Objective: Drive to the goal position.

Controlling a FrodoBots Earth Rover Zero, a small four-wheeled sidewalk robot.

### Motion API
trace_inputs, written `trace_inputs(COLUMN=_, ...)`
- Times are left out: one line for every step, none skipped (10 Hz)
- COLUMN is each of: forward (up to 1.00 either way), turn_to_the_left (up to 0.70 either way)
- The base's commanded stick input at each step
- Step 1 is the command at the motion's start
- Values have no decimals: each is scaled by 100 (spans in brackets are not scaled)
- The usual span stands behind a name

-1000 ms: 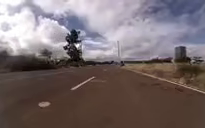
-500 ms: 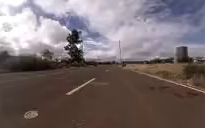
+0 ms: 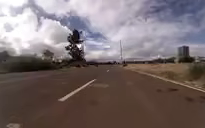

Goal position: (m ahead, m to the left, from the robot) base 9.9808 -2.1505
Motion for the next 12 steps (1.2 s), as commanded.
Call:
trace_inputs(forward=70, turn_to_the_left=-8)
trace_inputs(forward=70, turn_to_the_left=-4)
trace_inputs(forward=70, turn_to_the_left=0)
trace_inputs(forward=70, turn_to_the_left=0)
trace_inputs(forward=70, turn_to_the_left=0)
trace_inputs(forward=70, turn_to_the_left=0)
trace_inputs(forward=70, turn_to_the_left=0)
trace_inputs(forward=70, turn_to_the_left=0)
trace_inputs(forward=70, turn_to_the_left=-1)
trace_inputs(forward=70, turn_to_the_left=-3)
trace_inputs(forward=70, turn_to_the_left=-35)
trace_inputs(forward=70, turn_to_the_left=-35)
